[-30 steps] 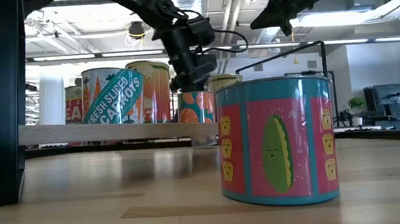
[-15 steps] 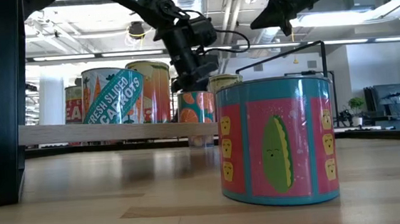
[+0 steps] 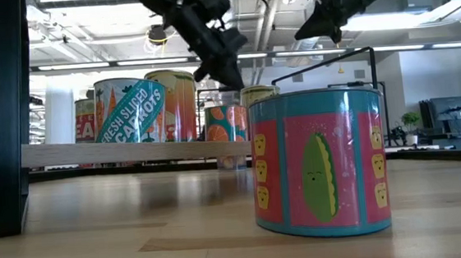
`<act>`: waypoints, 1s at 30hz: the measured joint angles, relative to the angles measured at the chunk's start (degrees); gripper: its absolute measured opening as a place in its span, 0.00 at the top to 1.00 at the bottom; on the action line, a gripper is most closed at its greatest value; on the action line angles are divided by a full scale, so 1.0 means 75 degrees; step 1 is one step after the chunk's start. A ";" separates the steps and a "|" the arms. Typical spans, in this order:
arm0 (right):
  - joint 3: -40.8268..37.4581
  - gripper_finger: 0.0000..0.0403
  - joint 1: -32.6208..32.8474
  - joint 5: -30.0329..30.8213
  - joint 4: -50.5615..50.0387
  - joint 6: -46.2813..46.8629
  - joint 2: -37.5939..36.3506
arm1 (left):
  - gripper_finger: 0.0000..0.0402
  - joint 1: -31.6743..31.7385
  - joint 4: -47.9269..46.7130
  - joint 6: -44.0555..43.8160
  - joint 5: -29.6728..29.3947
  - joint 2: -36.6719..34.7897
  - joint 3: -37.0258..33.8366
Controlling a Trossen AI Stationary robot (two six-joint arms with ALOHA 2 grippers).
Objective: Pick and place cans onto a shelf
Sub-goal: Put the canned peaches on the shelf aligned with the other canned peaches
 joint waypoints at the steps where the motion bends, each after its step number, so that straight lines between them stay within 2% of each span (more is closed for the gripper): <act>1: 0.0000 0.97 -0.0053 -0.0003 -0.0034 0.0000 0.0000 | 0.98 0.0000 0.0342 -0.0078 0.0002 -0.0242 -0.0332; 8: 0.0000 0.97 -0.0125 -0.0002 -0.0005 0.0485 0.0260 | 0.98 -0.0046 0.2577 -0.0640 0.0091 -0.2000 -0.2697; 16: 0.0463 0.97 0.0183 -0.0008 0.0067 0.1255 0.1457 | 0.98 -0.0135 0.3848 -0.1549 -0.0479 -0.3565 -0.4663; 19: 0.0904 0.97 0.0236 -0.0051 0.0086 0.1579 0.2058 | 0.98 -0.0178 0.4015 -0.1746 -0.0741 -0.3933 -0.5134; 25: 0.1895 0.96 0.0237 -0.0202 -0.0729 0.2141 0.3311 | 0.98 -0.0230 0.4068 -0.2027 -0.1045 -0.4321 -0.5662; 30: 0.2723 0.85 0.0244 -0.0189 -0.1284 0.2885 0.4239 | 0.98 -0.0265 0.4121 -0.2145 -0.1152 -0.4353 -0.5785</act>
